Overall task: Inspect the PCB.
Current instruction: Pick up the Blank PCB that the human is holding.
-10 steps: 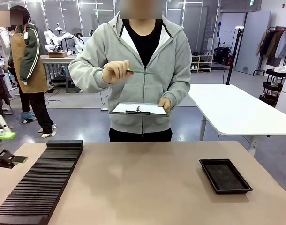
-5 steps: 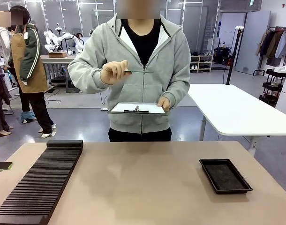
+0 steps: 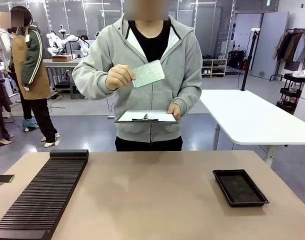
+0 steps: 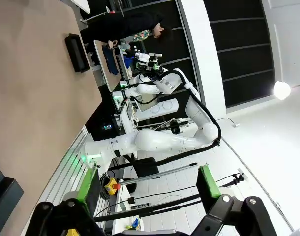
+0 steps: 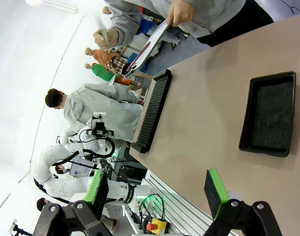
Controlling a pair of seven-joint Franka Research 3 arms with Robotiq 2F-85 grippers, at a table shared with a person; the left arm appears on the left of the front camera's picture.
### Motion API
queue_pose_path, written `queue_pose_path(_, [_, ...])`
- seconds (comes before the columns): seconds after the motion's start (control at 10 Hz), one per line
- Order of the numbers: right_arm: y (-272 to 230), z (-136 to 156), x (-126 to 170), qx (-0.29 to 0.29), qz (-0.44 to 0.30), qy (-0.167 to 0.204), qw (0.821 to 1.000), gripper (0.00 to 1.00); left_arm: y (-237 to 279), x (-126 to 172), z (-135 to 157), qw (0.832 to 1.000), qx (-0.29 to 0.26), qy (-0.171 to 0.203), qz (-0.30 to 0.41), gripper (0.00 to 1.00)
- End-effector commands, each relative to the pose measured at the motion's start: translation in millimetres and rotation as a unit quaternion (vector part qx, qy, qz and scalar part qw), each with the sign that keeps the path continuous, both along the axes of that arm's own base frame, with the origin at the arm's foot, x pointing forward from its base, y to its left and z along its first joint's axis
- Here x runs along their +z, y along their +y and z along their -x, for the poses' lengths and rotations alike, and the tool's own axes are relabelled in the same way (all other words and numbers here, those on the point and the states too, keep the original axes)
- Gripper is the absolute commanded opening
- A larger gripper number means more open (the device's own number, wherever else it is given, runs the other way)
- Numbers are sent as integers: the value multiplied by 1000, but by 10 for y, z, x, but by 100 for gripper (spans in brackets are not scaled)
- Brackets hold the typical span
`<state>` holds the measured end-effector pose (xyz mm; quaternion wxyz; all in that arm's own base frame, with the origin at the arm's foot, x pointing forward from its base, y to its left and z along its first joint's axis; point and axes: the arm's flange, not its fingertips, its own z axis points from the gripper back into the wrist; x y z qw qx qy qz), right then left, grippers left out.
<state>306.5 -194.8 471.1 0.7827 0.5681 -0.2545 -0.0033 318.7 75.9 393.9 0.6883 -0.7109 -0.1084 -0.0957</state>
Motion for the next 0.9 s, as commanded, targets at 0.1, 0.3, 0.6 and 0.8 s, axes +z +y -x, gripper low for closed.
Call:
queue_pose_path(0.1, [-1,13,16,0,-2,-4,1000,100,0,3,-5,1000,-2,0,-2,100])
queue_pose_path(0.3, [-1,13,16,0,-2,-4,1000,100,0,3,-5,1000,-2,0,-2,100])
queue_pose_path(0.6, [-1,13,16,0,-2,-4,1000,100,0,3,-5,1000,-2,0,-2,100])
queue_pose_path(0.8, [-1,13,16,0,-2,-4,1000,100,0,3,-5,1000,-2,0,-2,100])
